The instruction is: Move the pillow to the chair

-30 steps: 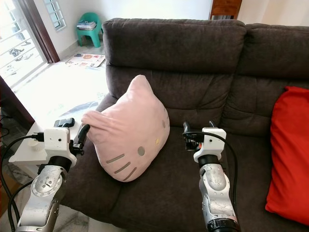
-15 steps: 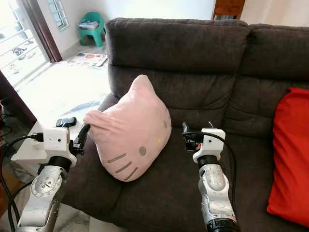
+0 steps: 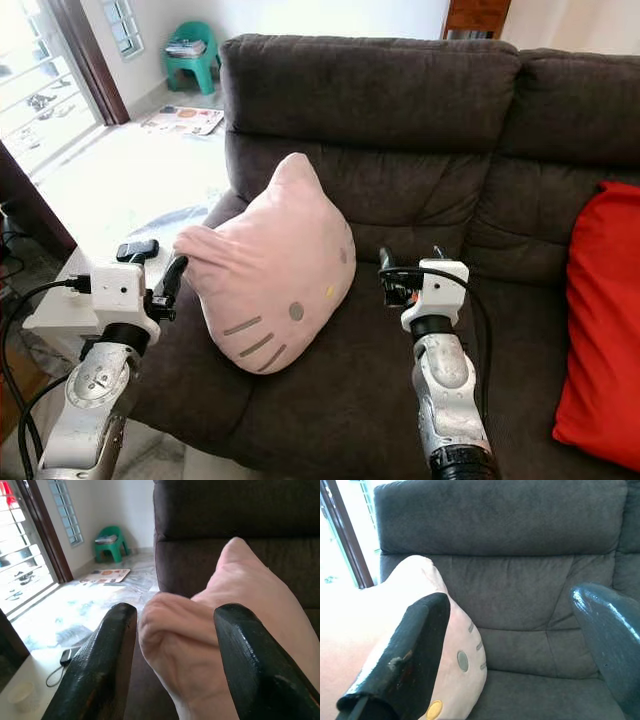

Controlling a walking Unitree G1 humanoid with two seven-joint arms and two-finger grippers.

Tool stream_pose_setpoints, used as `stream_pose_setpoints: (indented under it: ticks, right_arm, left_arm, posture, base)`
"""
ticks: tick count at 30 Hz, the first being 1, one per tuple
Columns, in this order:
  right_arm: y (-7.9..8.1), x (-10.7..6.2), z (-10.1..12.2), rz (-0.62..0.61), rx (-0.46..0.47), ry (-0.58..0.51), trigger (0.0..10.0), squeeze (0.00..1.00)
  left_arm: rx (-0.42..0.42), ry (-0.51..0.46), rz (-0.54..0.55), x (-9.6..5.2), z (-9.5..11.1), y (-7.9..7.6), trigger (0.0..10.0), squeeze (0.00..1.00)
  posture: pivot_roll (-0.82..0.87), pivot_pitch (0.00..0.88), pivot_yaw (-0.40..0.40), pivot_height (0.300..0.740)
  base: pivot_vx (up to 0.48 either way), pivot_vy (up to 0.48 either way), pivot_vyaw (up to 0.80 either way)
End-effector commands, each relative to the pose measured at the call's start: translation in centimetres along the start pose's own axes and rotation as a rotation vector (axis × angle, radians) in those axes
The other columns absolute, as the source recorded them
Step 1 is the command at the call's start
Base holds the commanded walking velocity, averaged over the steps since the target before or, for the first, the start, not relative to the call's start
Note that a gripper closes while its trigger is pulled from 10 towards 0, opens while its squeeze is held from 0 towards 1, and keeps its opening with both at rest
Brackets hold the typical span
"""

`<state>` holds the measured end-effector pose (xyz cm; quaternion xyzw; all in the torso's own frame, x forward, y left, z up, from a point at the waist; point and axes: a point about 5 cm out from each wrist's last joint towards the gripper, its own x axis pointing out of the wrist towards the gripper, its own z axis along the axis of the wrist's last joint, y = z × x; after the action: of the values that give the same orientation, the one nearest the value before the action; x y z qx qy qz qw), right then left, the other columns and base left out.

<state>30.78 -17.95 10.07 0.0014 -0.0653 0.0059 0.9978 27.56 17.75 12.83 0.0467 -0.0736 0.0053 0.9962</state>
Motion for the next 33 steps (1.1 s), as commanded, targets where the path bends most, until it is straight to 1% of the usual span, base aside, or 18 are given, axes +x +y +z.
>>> stream_pose_setpoints:
  ticks: [1,16,26,31,33]
  right_arm:
    - [-0.07,-0.07,-0.32,-0.006,0.005,0.018,10.0,0.0]
    - [-0.02,0.02,-0.36,0.003,0.004,0.024,10.0,0.0]
    - [0.1,0.56,-0.11,0.011,0.005,0.017,10.0,0.0]
    - [0.05,0.6,-0.27,0.012,0.003,0.023,10.0,0.0]
    - [-0.01,0.63,-0.39,0.011,0.003,0.027,10.0,0.0]
  left_arm:
    - [-0.001,-0.008,0.013,-0.16,0.03,0.21,10.0,0.0]
    - [-0.001,-0.003,0.015,-0.25,-0.1,0.01,10.0,0.0]
    - [0.001,-0.007,0.021,-0.05,-0.12,0.23,10.0,0.0]
    - [0.001,-0.004,0.022,-0.14,-0.25,0.18,10.0,0.0]
    - [0.014,0.016,0.026,-0.1,-0.56,0.22,10.0,0.0]
  posture:
    - [0.08,0.046,0.017,0.74]
    - [0.08,0.048,0.009,0.74]
    - [0.08,0.033,0.005,0.74]
    - [0.08,0.025,0.004,0.74]
    - [0.08,0.023,0.003,0.74]
  base:
    - [-0.274,0.0,0.0]
    - [-0.267,0.0,0.0]
    - [0.0,0.0,0.0]
    - [-0.24,0.0,0.0]
    - [0.0,0.0,0.0]
